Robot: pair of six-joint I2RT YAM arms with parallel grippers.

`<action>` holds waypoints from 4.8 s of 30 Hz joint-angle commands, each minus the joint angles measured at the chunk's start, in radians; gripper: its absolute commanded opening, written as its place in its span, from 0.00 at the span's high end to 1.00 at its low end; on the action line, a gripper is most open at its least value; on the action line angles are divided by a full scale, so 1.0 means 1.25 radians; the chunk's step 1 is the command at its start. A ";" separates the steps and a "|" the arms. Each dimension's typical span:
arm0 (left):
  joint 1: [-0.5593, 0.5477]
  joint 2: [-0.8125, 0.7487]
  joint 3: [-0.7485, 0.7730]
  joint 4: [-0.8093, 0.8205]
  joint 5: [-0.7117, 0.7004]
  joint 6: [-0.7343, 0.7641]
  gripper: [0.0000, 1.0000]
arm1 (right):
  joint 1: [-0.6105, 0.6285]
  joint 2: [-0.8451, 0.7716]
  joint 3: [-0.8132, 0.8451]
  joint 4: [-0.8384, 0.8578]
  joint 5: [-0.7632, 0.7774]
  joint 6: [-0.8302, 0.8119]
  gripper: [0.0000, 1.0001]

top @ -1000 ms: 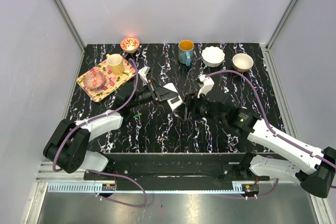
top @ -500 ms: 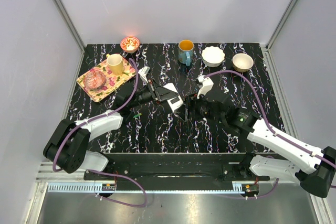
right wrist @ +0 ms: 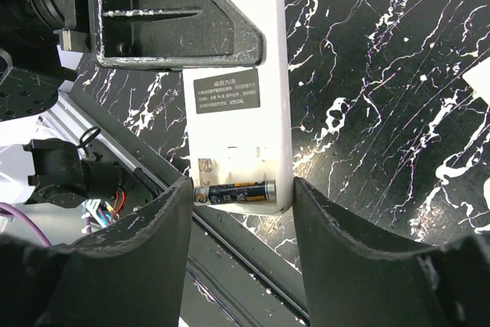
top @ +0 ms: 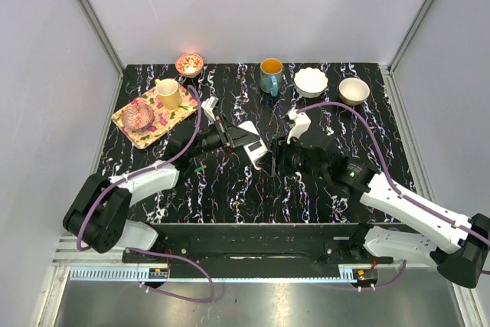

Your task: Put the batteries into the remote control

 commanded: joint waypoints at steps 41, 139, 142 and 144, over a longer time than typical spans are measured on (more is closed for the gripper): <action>0.004 -0.067 0.041 0.073 0.008 -0.062 1.00 | -0.029 0.016 -0.027 0.008 -0.006 -0.028 0.86; 0.326 -0.402 -0.026 -0.046 0.028 -0.151 1.00 | 0.122 0.864 0.359 0.407 0.135 -0.223 0.24; 0.326 -0.401 -0.018 -0.049 0.016 -0.156 1.00 | 0.128 0.893 0.405 0.368 0.159 -0.251 0.22; 0.326 -0.398 -0.010 -0.049 0.009 -0.157 1.00 | 0.130 0.910 0.437 0.327 0.161 -0.241 0.21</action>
